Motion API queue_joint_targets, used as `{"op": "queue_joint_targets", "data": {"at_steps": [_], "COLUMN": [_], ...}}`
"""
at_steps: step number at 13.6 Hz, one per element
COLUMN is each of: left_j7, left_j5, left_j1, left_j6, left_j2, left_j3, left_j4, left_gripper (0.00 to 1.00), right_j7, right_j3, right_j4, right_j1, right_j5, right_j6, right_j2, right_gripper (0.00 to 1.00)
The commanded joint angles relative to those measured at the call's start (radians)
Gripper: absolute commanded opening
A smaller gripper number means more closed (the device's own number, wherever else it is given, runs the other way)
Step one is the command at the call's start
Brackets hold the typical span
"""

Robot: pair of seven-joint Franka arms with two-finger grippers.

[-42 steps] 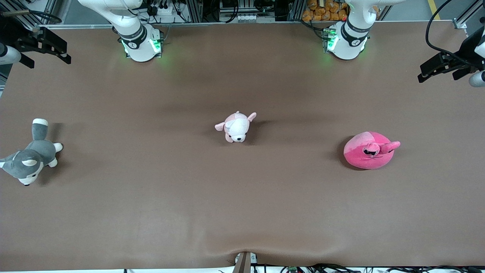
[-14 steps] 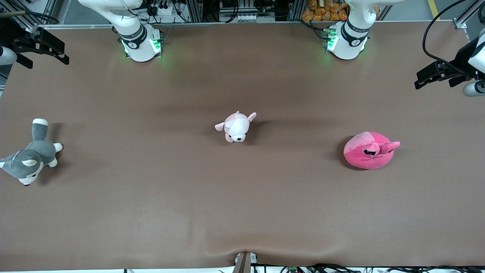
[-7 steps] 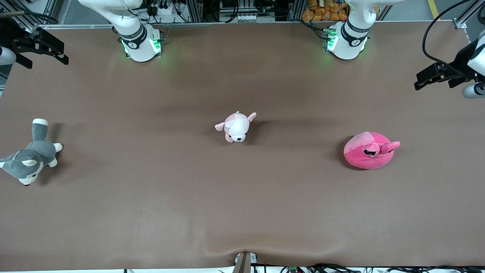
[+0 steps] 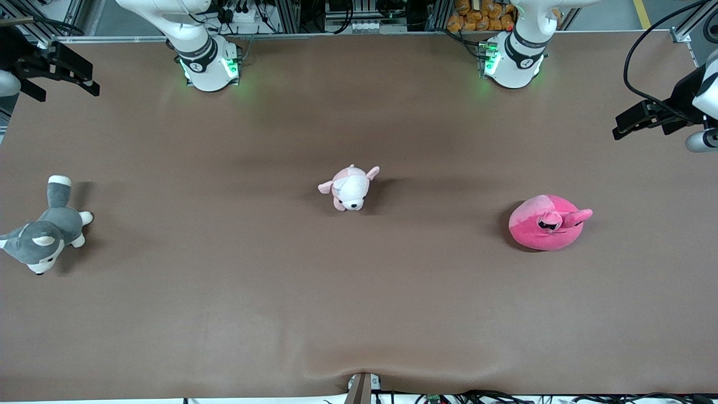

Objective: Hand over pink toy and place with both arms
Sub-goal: 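Move the left gripper down toward the pink plush toy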

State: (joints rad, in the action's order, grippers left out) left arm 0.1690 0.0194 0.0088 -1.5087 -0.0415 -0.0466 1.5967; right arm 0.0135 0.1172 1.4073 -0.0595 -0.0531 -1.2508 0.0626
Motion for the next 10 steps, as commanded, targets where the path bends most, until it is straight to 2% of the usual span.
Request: {"op": "queue_joint_targets", "data": {"at_steps": [1, 10], "left_j7": [0.064, 0.222], "left_j5": [0.01, 0.01], "left_j1": [0.008, 0.105], "left_j6": [-0.054, -0.077], "left_j2": [0.002, 0.032], "left_j3": [-0.006, -0.004], "left_j4": [0.034, 0.046], "left_gripper": [1.0, 1.0], "right_j7": [-0.006, -0.006], "right_j3": [0.007, 0.007], "right_j4": [-0.017, -0.017], "right_j1": [-0.017, -0.017], "right_j5": [-0.016, -0.016], "right_j6": [0.005, 0.004], "right_j2": [-0.009, -0.009], "right_gripper": [1.0, 1.0]}}
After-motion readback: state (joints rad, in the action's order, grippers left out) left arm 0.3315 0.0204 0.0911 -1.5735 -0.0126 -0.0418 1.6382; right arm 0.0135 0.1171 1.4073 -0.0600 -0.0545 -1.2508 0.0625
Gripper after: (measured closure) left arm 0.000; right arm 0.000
